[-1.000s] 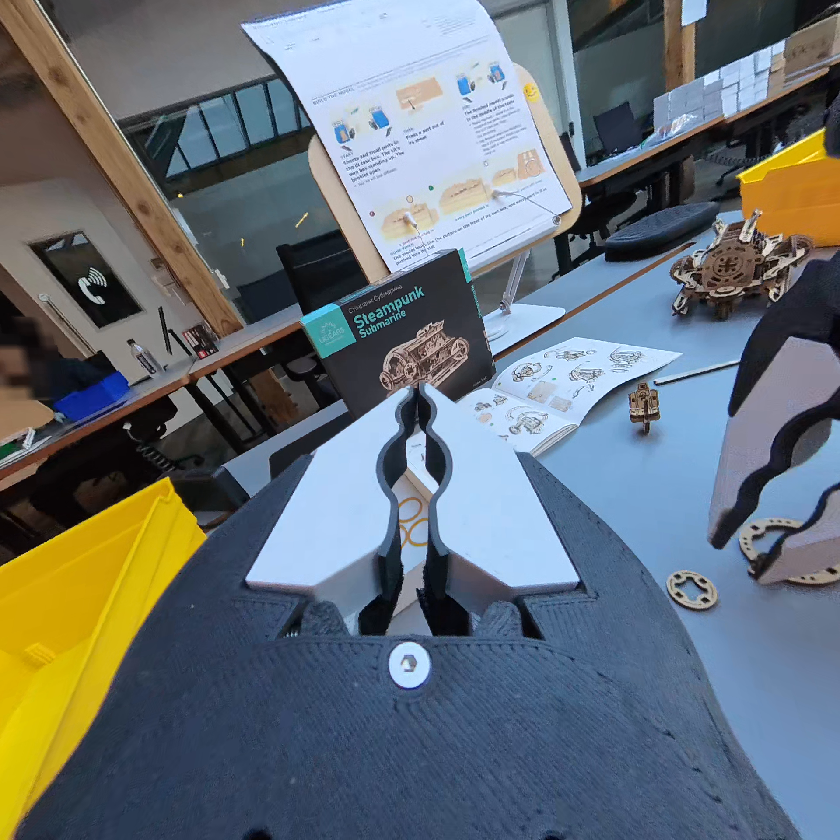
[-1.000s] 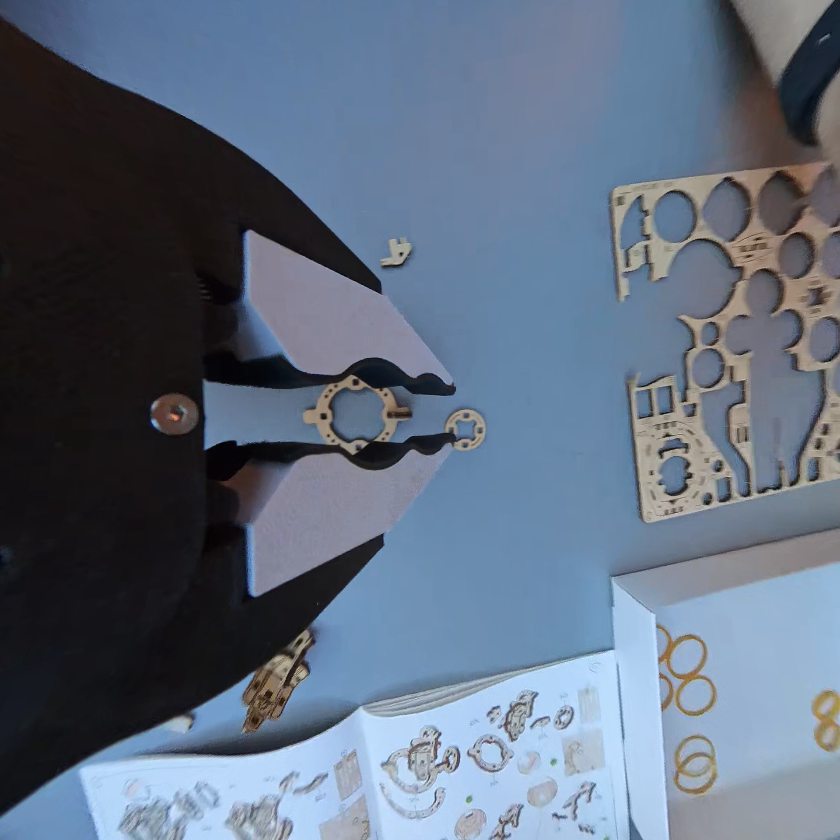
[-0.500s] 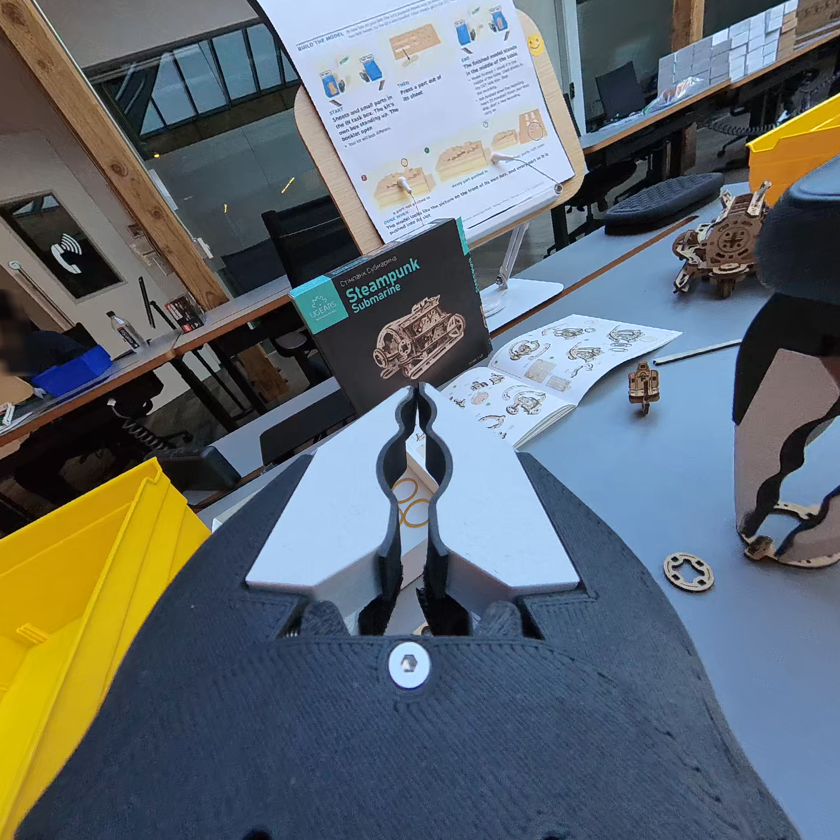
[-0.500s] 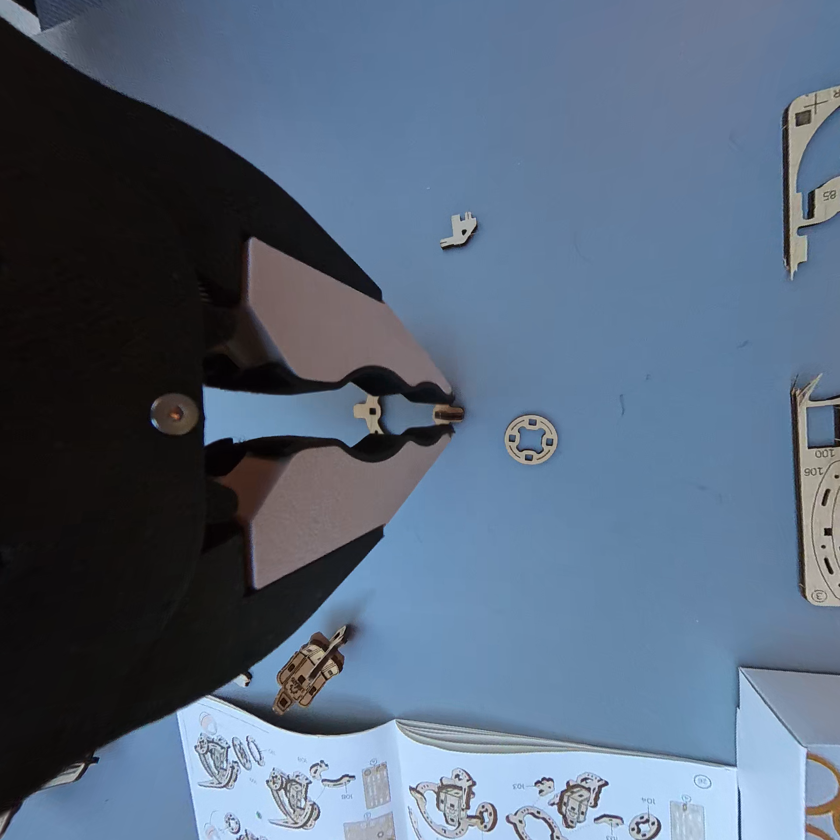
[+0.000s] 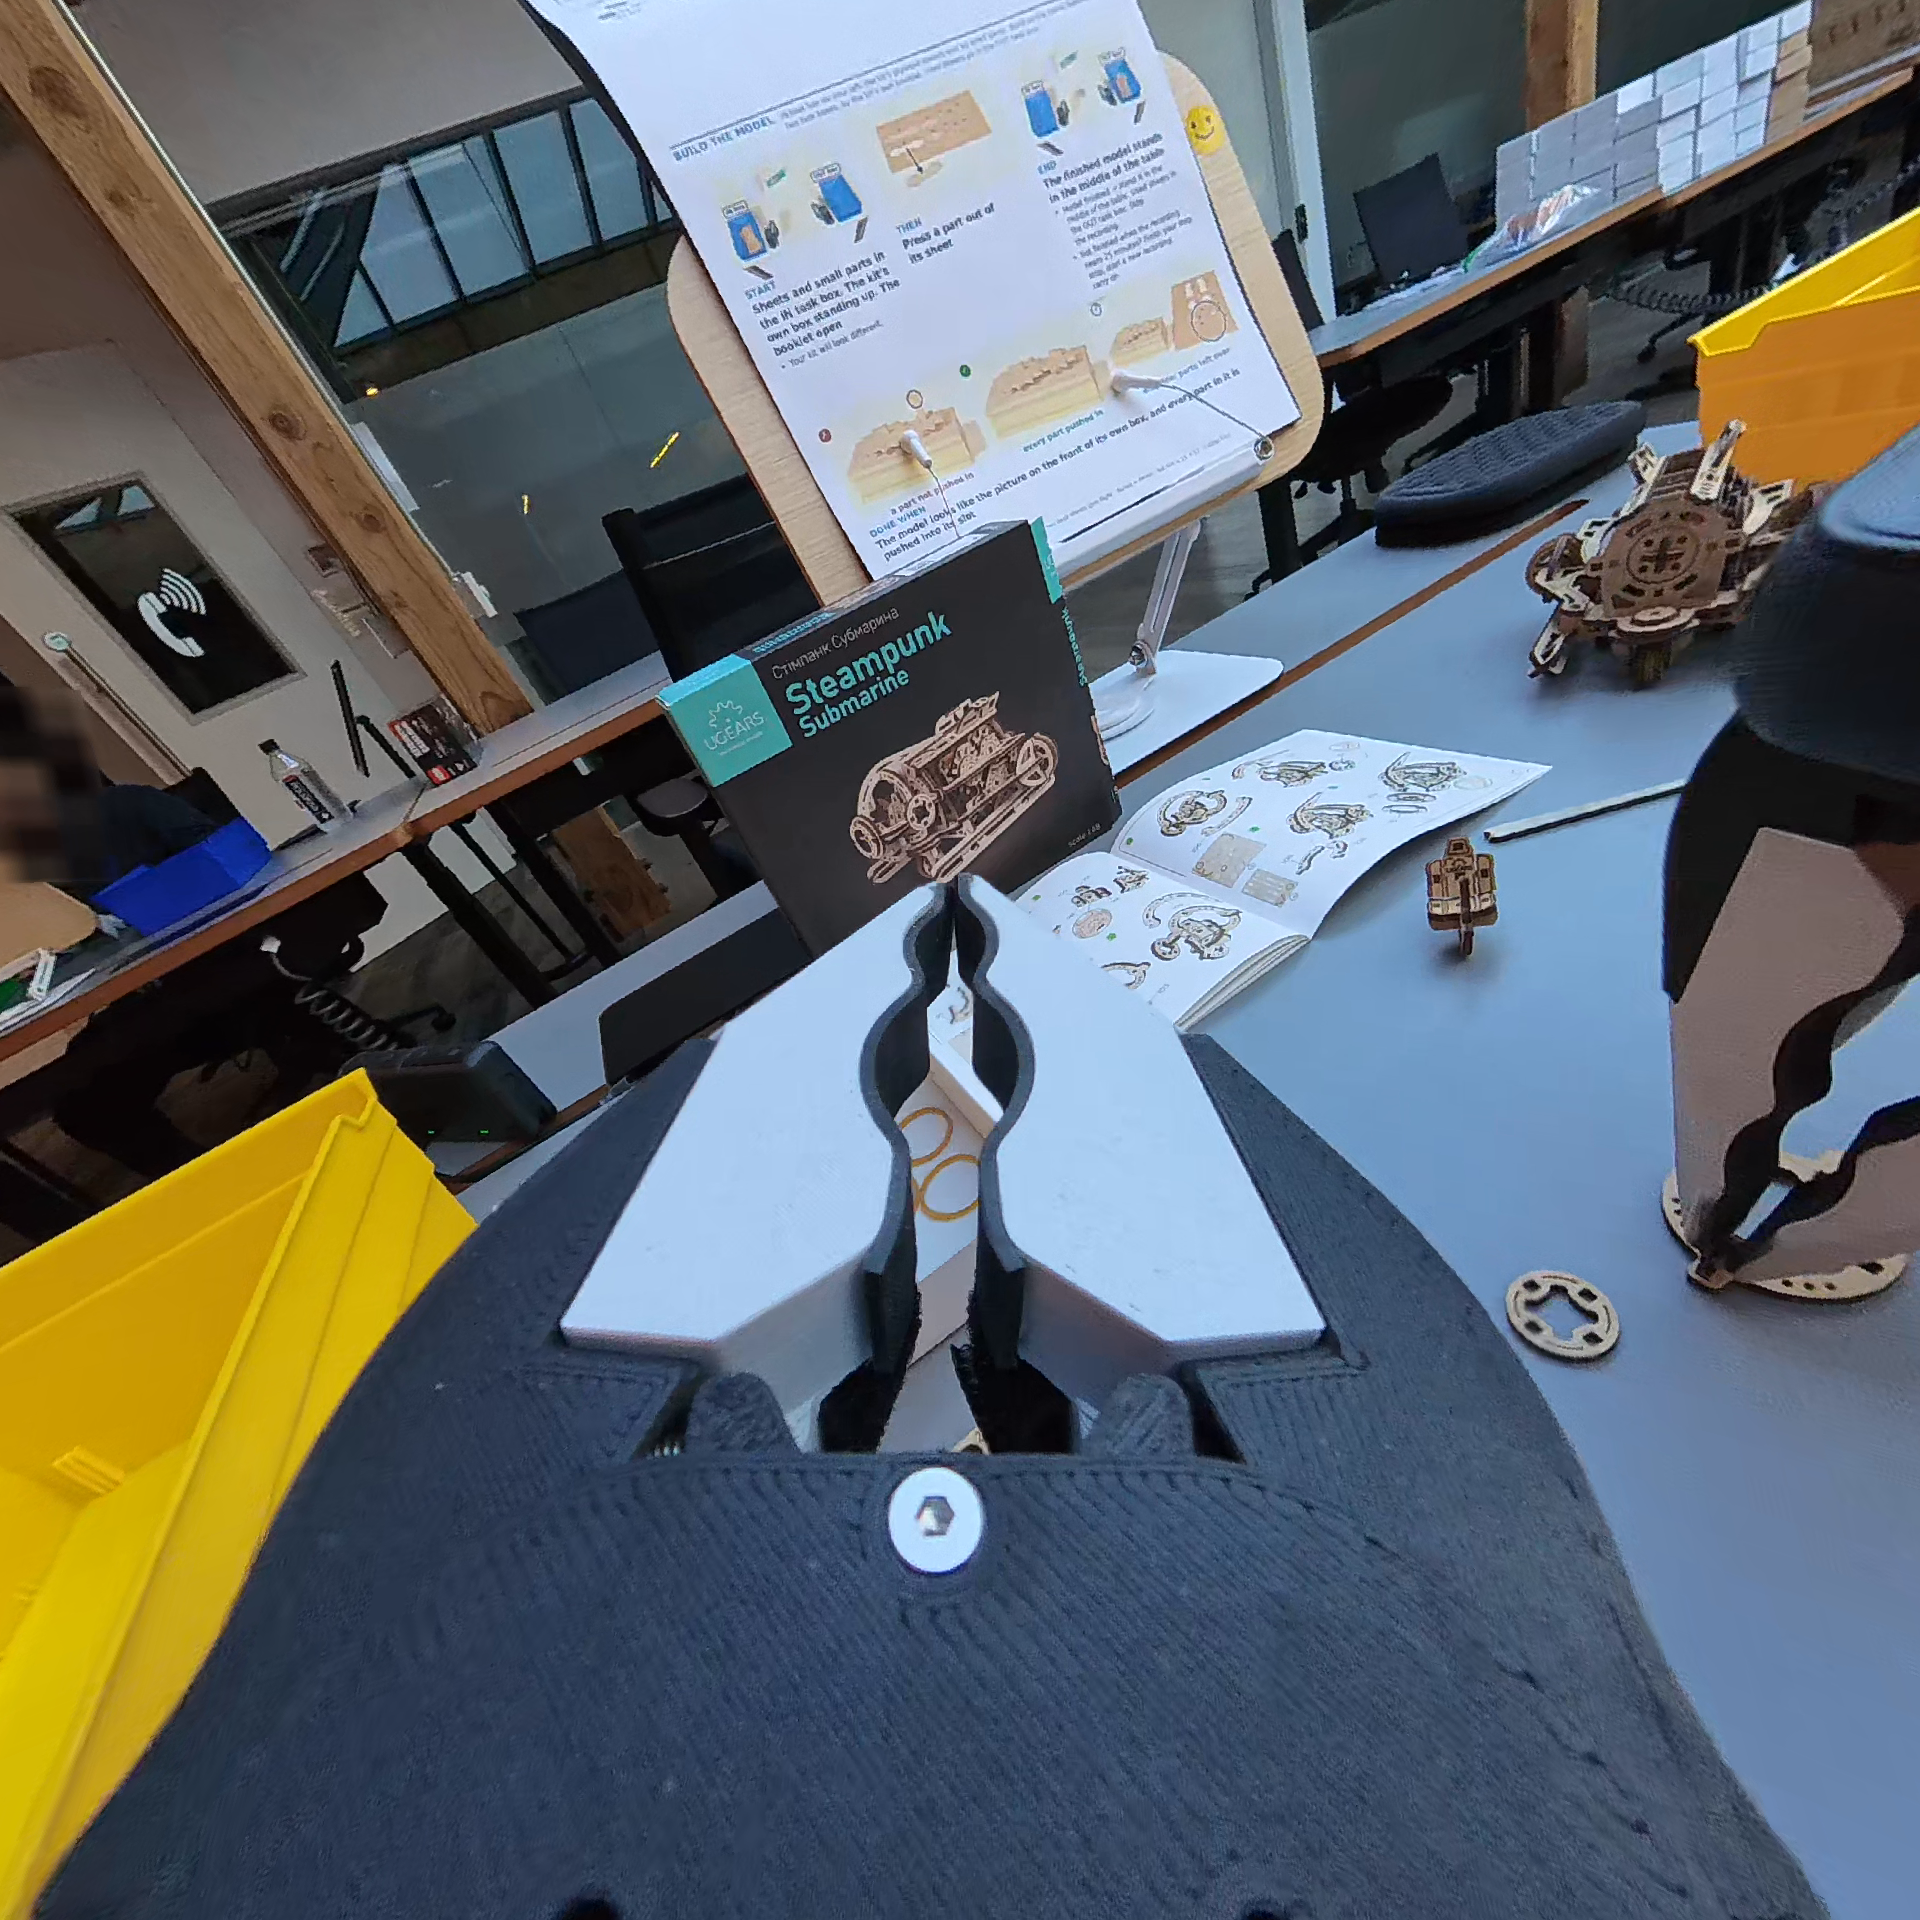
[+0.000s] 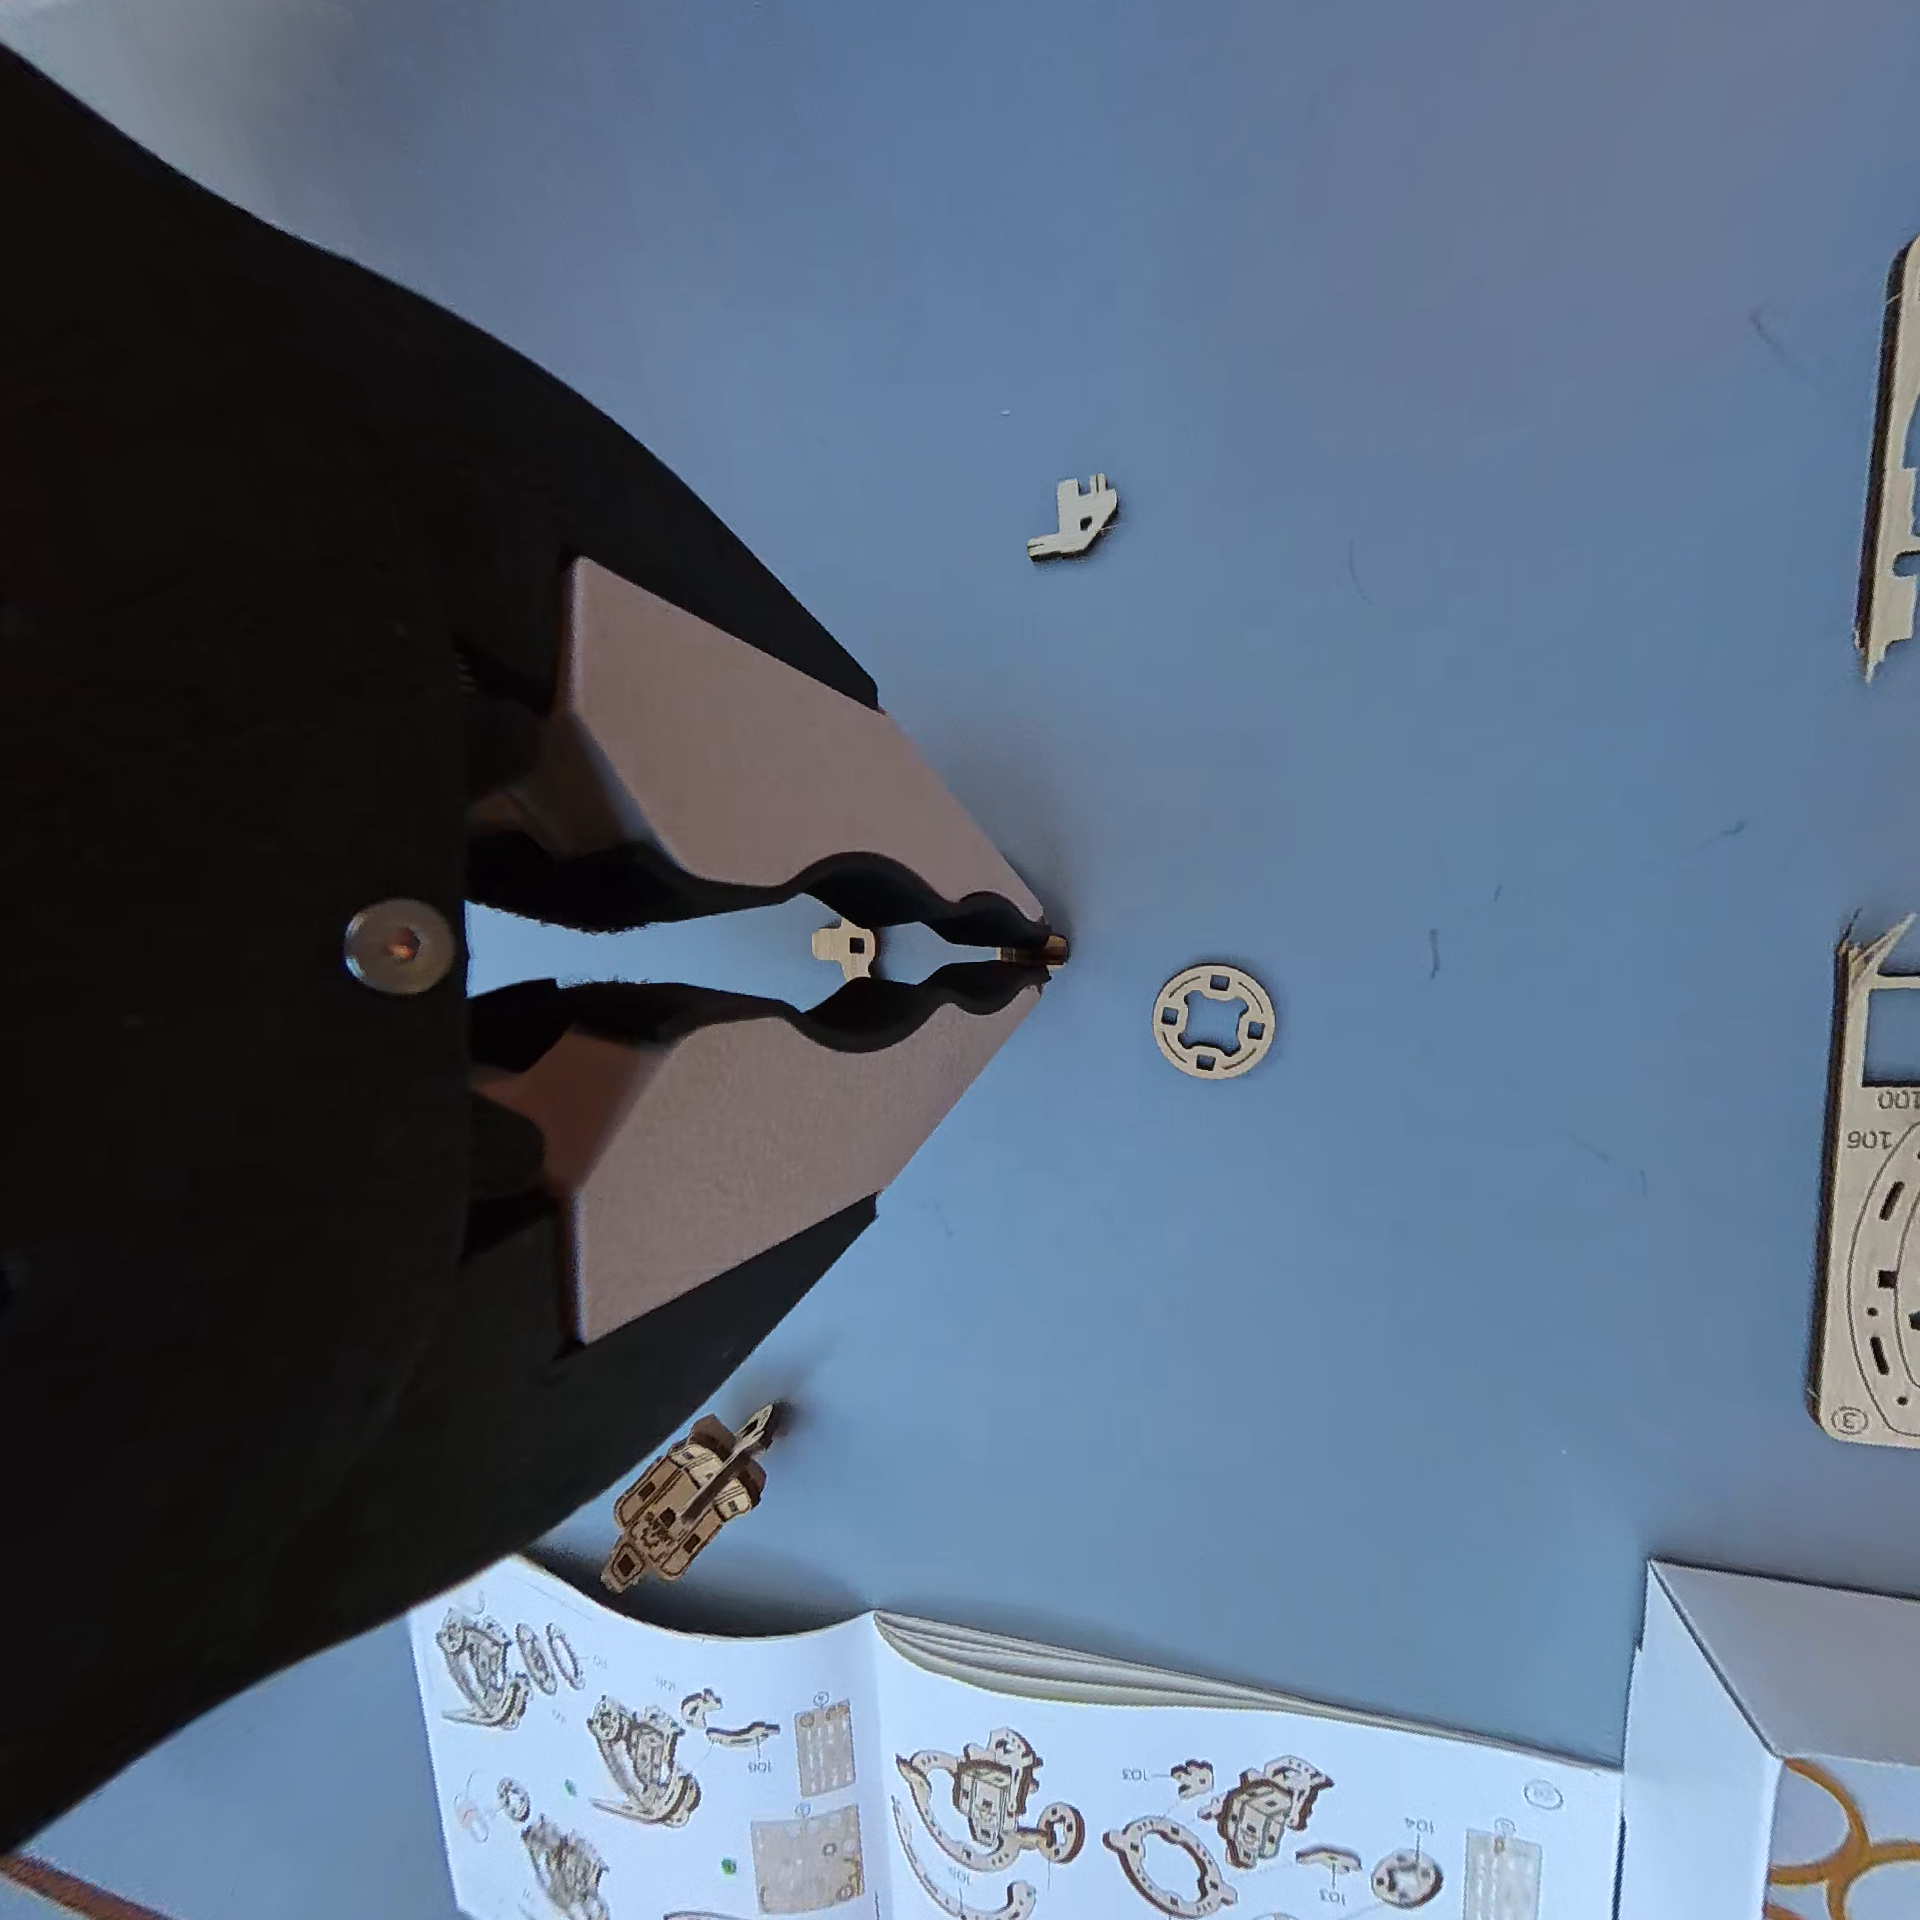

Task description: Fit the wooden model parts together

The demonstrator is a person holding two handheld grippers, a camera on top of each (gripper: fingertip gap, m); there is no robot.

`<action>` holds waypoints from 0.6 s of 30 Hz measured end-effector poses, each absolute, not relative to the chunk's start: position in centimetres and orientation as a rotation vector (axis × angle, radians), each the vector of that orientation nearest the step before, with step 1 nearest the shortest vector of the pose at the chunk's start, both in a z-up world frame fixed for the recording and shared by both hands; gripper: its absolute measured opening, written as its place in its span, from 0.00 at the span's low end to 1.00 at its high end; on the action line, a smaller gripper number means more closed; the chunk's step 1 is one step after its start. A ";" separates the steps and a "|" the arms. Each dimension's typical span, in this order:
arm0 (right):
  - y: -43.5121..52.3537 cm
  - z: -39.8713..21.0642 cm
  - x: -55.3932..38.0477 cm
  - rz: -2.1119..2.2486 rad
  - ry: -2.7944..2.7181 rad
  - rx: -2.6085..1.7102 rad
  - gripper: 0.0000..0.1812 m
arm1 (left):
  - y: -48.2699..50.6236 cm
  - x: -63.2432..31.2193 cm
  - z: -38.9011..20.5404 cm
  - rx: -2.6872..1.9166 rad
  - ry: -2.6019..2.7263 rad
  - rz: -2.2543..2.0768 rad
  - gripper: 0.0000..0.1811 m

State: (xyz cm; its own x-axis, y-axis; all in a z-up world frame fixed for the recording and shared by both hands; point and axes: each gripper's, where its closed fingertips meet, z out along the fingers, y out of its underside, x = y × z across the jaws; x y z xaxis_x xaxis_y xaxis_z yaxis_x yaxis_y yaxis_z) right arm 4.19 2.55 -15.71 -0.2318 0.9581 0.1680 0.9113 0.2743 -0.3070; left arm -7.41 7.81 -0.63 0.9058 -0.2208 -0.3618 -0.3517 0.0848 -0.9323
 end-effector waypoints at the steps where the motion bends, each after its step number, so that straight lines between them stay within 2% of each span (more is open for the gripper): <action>1: 2.5 -15.7 4.2 0.251 -2.243 -1.725 0.01 | 7.8 -7.4 -0.6 -1.501 0.468 0.097 0.00; 5: 2.5 -15.8 4.2 0.422 -2.258 -1.802 0.01 | 7.8 -7.4 -0.6 -1.502 0.469 0.098 0.00; 13: 2.8 -15.5 4.3 0.235 -2.268 -1.720 0.01 | 7.7 -7.7 -0.3 -1.504 0.459 0.093 0.00; 15: 2.8 -14.4 4.0 0.242 -2.281 -1.704 0.10 | 7.6 -7.9 -0.1 -1.501 0.452 0.090 0.00; 18: 2.7 -14.0 4.4 0.250 -2.377 -1.707 0.10 | 7.5 -8.2 0.2 -1.494 0.437 0.088 0.00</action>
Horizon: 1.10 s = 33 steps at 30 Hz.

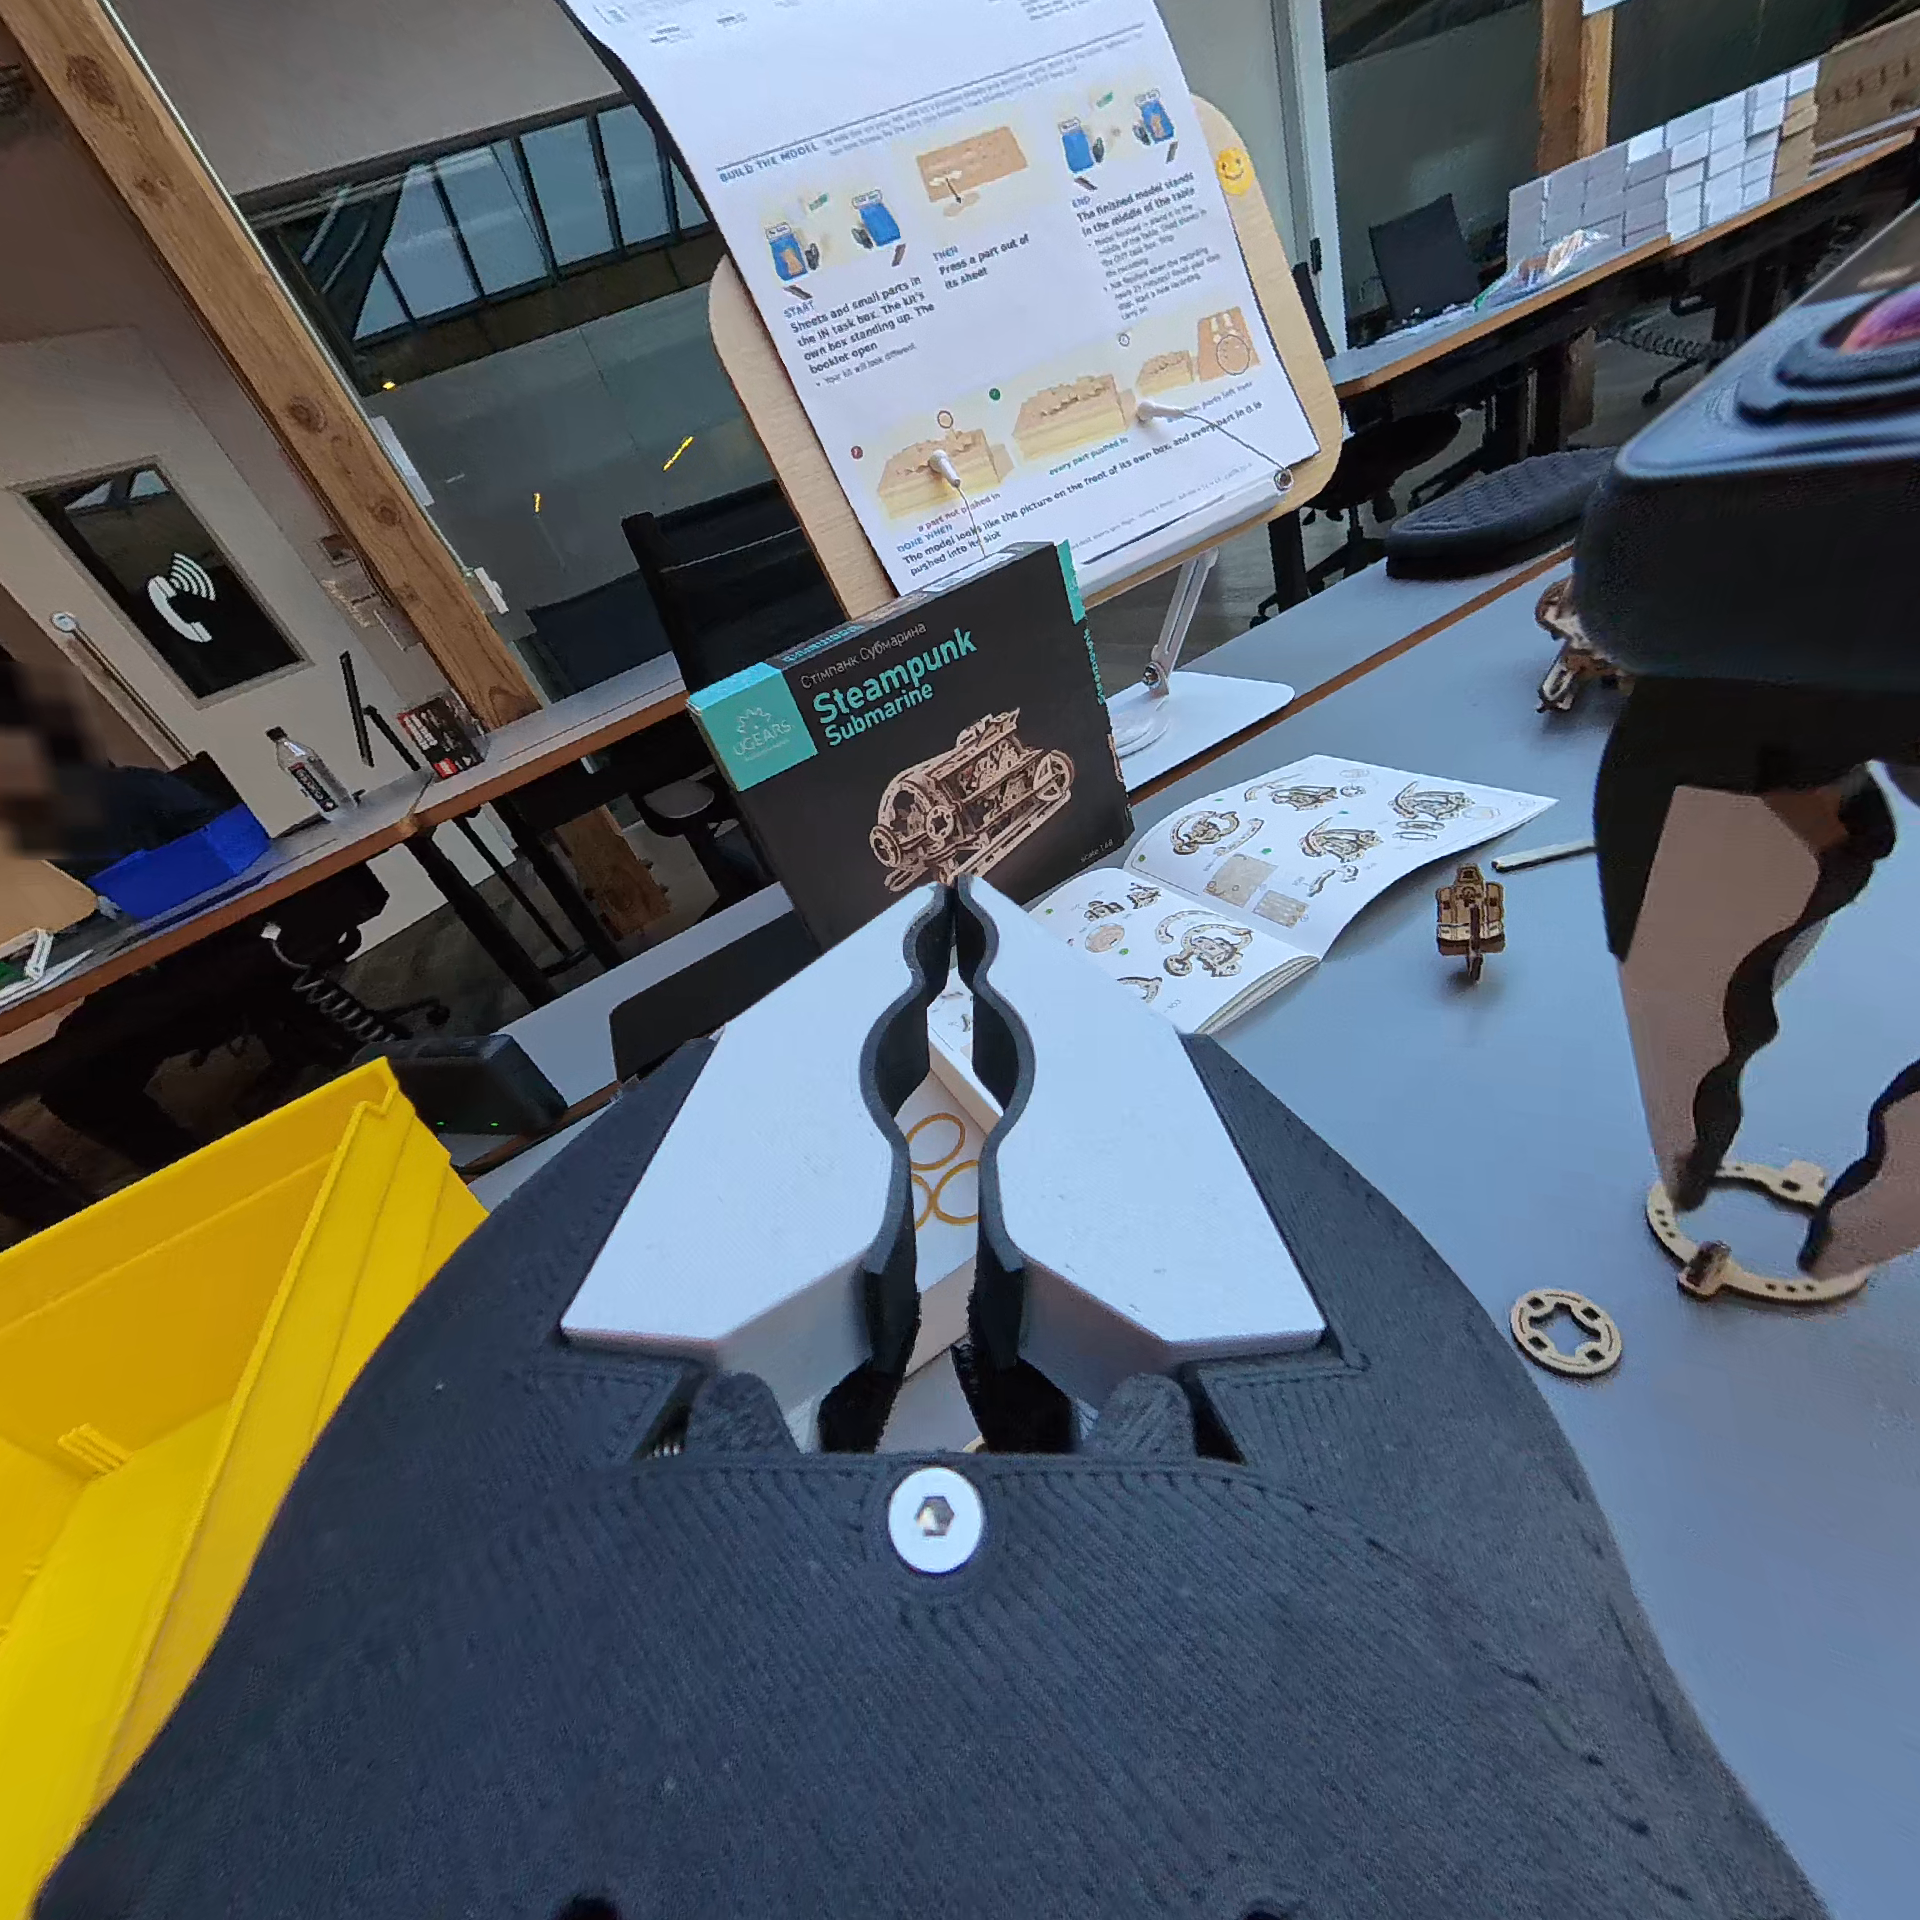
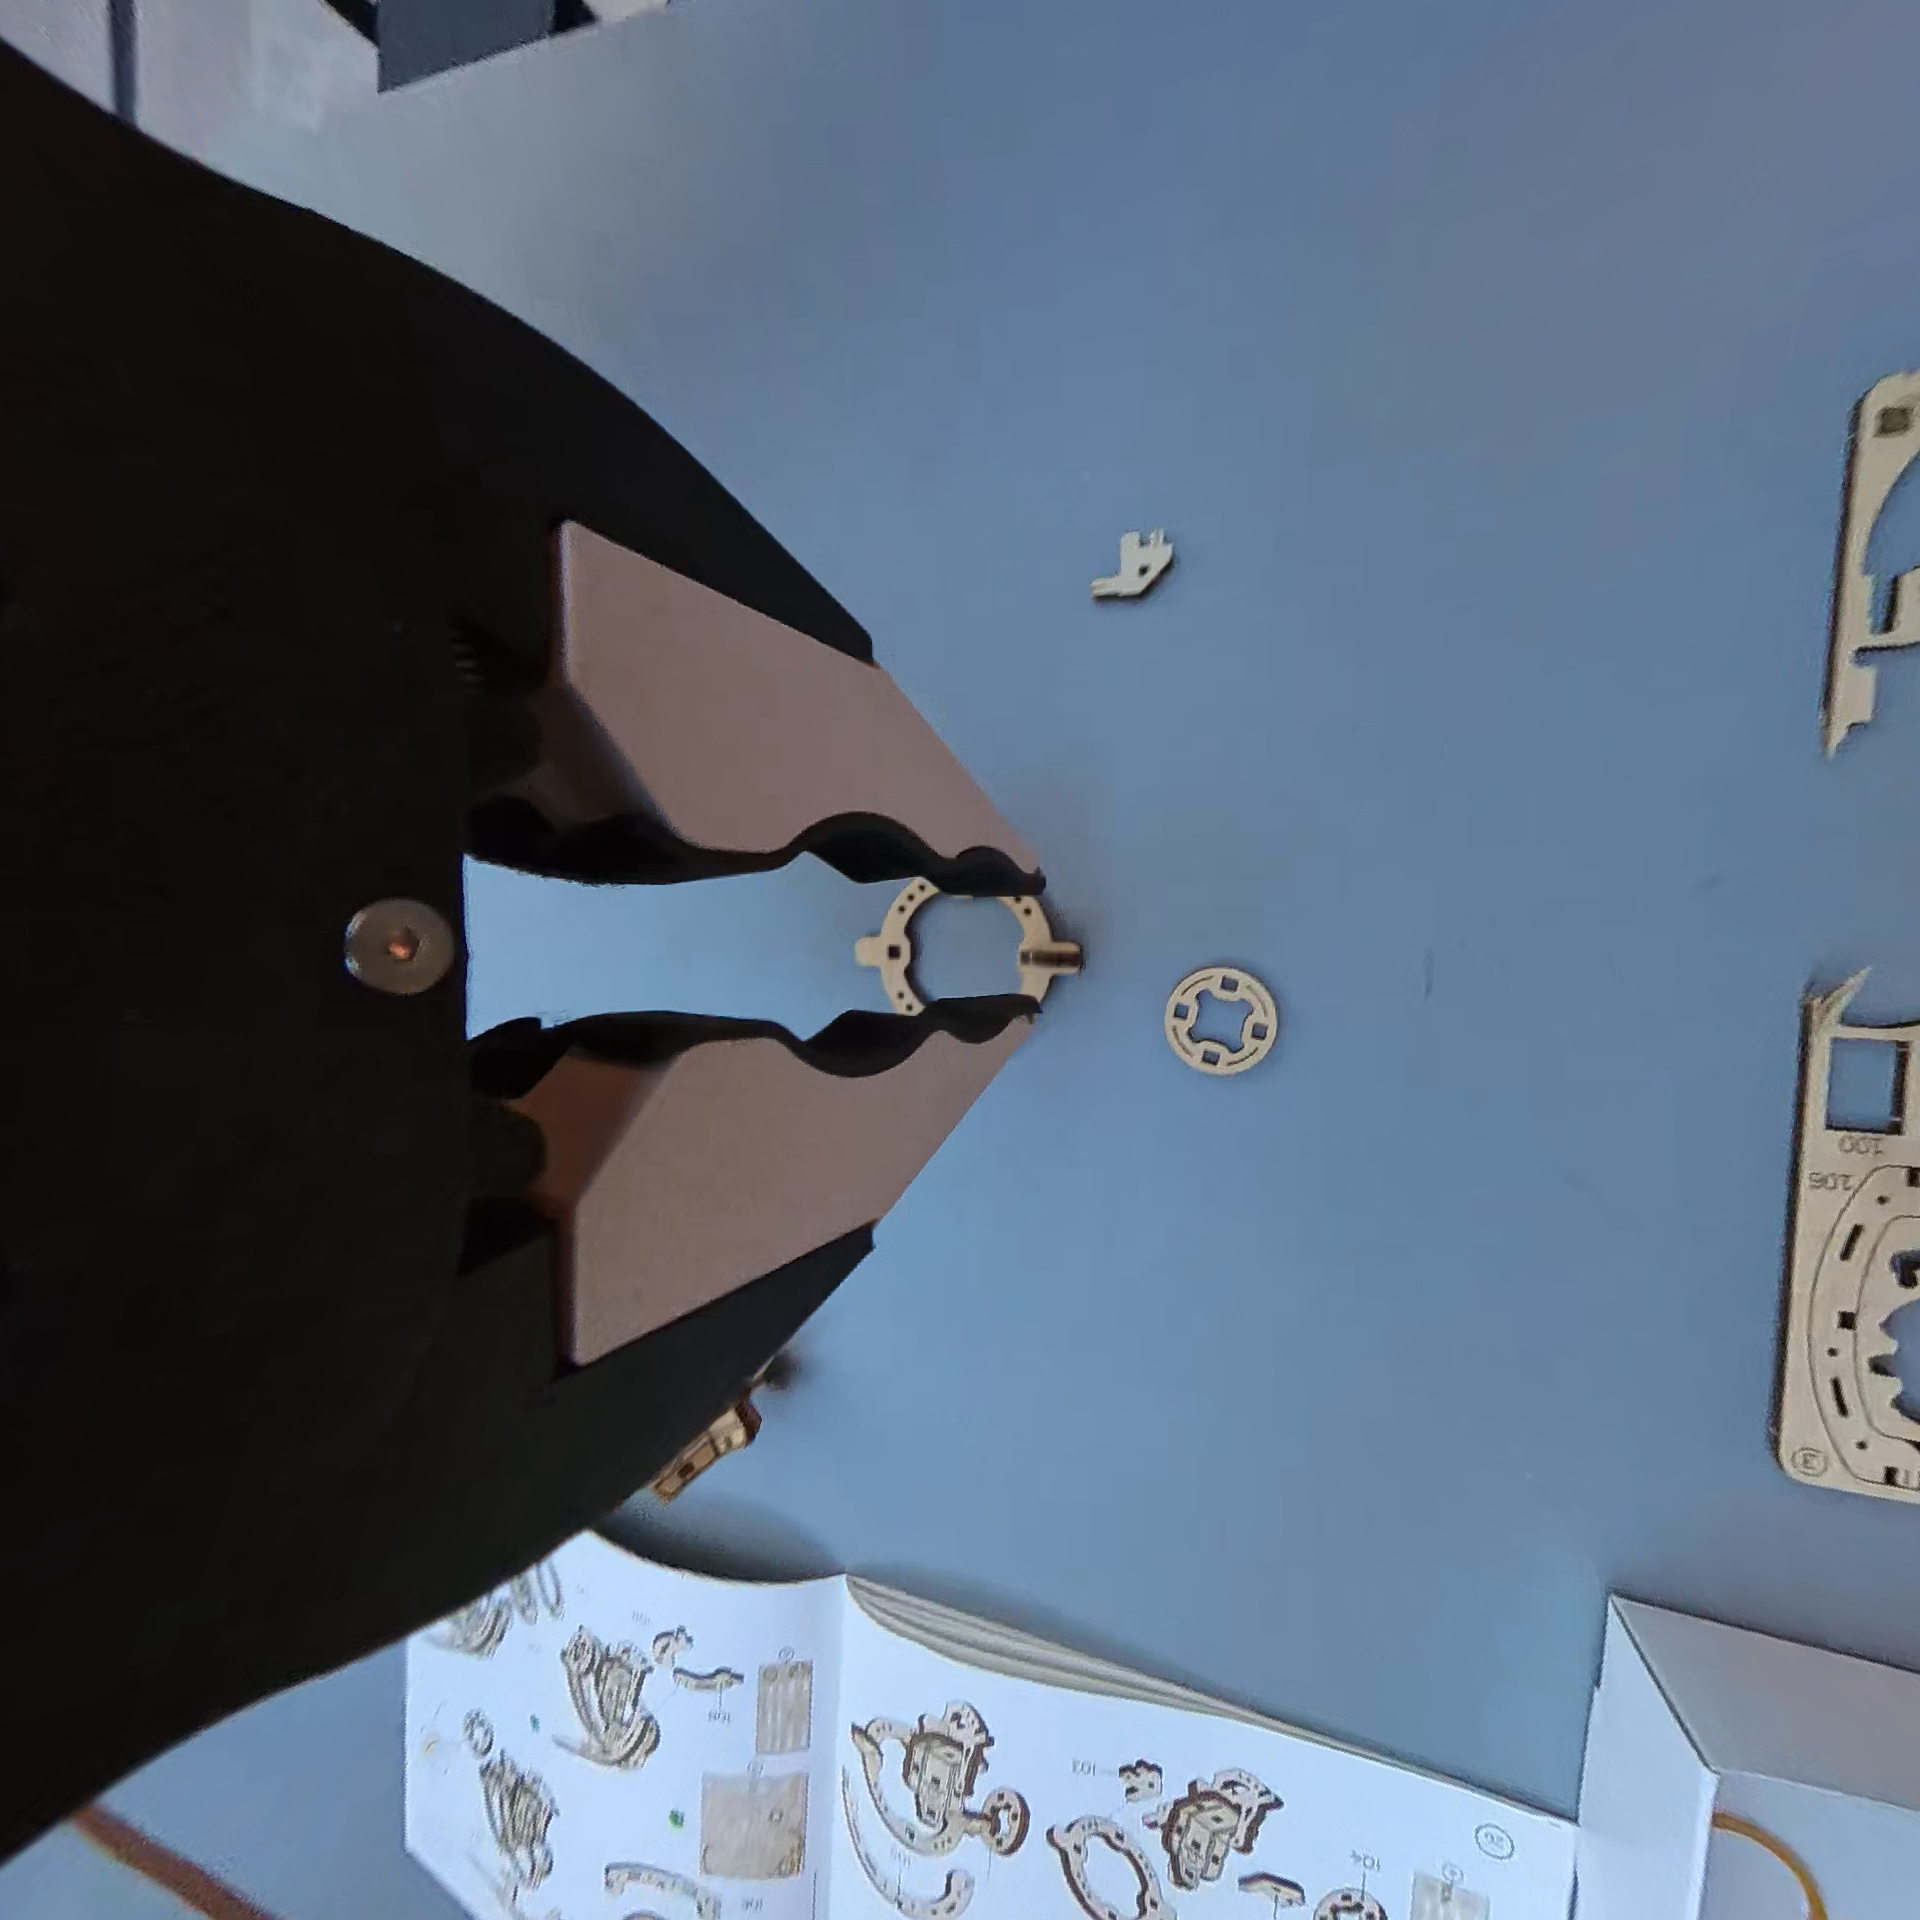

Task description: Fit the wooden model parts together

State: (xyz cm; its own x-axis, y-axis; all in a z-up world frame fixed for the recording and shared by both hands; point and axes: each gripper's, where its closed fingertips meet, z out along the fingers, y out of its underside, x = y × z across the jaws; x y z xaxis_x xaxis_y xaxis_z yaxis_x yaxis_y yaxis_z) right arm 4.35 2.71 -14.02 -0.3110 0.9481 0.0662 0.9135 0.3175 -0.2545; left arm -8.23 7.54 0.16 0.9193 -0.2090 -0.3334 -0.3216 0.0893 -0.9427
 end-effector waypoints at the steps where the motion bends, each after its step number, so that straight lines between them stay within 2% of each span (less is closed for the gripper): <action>1: 3.0 -14.3 4.5 0.221 -2.404 -1.698 0.10 | 7.6 -8.3 0.1 -1.497 0.432 0.084 0.00; 10: 3.3 -15.6 4.5 0.186 -2.457 -1.667 0.07 | 7.8 -8.6 -0.3 -1.518 0.420 0.072 0.00; 12: 3.1 -15.5 4.4 0.217 -2.457 -1.657 0.01 | 7.8 -8.6 -0.2 -1.512 0.421 0.074 0.00; 33: 3.1 -15.6 4.5 0.334 -2.333 -1.536 0.01 | 7.7 -7.7 -0.5 -1.517 0.456 0.079 0.00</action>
